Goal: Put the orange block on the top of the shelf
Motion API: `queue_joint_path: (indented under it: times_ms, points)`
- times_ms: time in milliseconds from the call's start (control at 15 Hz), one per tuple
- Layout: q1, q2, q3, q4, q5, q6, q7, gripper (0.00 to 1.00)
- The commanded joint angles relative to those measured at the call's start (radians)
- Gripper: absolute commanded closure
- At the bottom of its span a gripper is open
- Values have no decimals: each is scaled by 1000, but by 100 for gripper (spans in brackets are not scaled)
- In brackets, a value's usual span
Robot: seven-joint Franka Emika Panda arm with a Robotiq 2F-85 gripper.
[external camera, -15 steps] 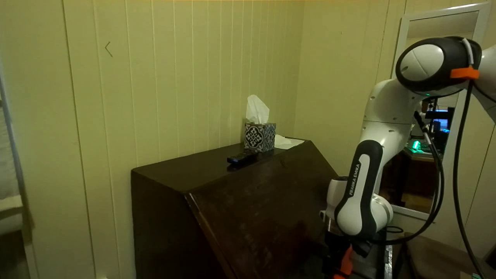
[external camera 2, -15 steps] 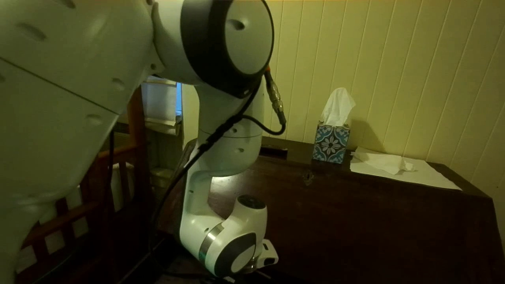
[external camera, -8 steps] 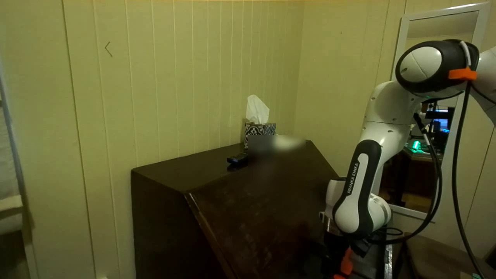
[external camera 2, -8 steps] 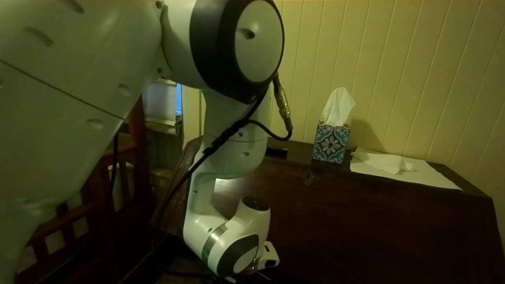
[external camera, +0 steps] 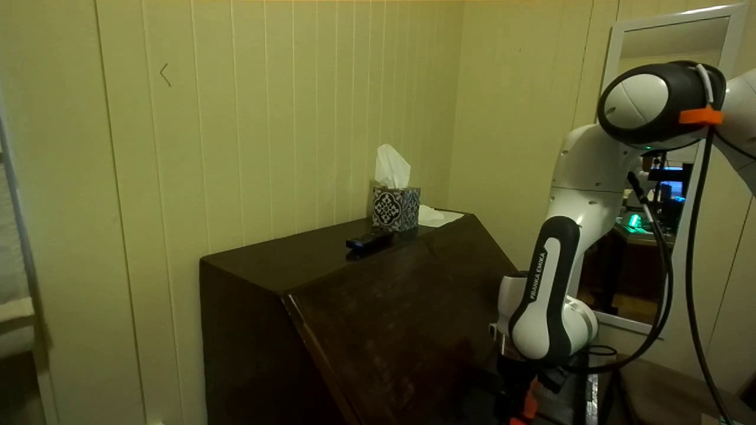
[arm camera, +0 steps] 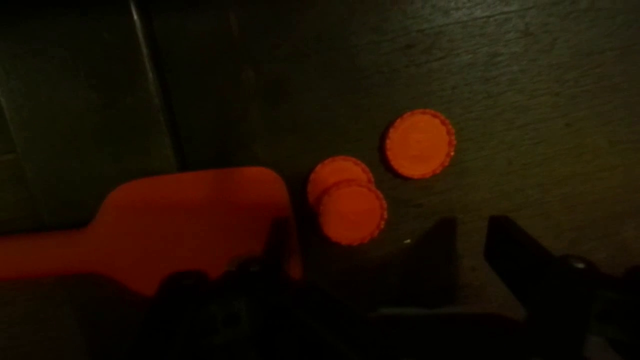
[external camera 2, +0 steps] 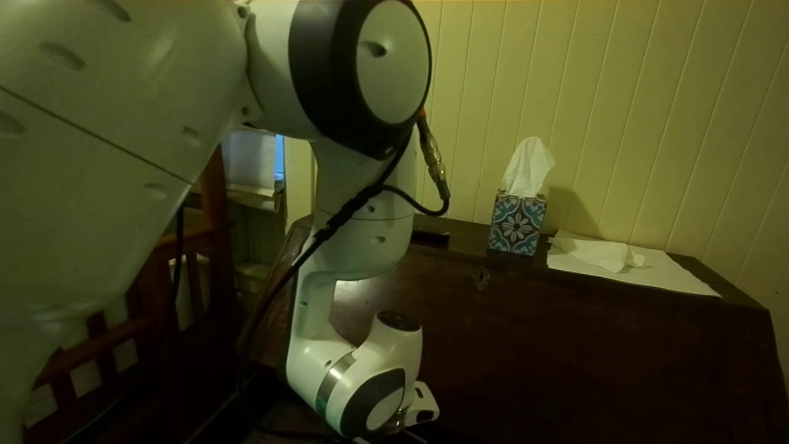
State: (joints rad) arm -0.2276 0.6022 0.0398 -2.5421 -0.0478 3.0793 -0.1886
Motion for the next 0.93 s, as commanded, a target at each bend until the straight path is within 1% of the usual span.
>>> queue_joint_path:
  times_ms: [0, 133, 200, 267, 533, 667, 733, 800, 867]
  points:
    - [14, 28, -3, 20, -4, -14, 16, 0]
    - [26, 33, -7, 22, -4, -14, 19, 0]
    - [46, 34, -21, 24, -4, -12, 27, 0]
    - [45, 35, -17, 25, -4, -12, 28, 0]
    - [90, 38, -53, 30, -5, -3, 48, 0]
    - [97, 41, -59, 32, -5, -8, 53, 7]
    - [101, 44, -62, 34, -5, -9, 54, 7]
    - [105, 45, -65, 34, -6, -11, 55, 10]
    - [108, 46, -68, 35, -6, -11, 55, 10]
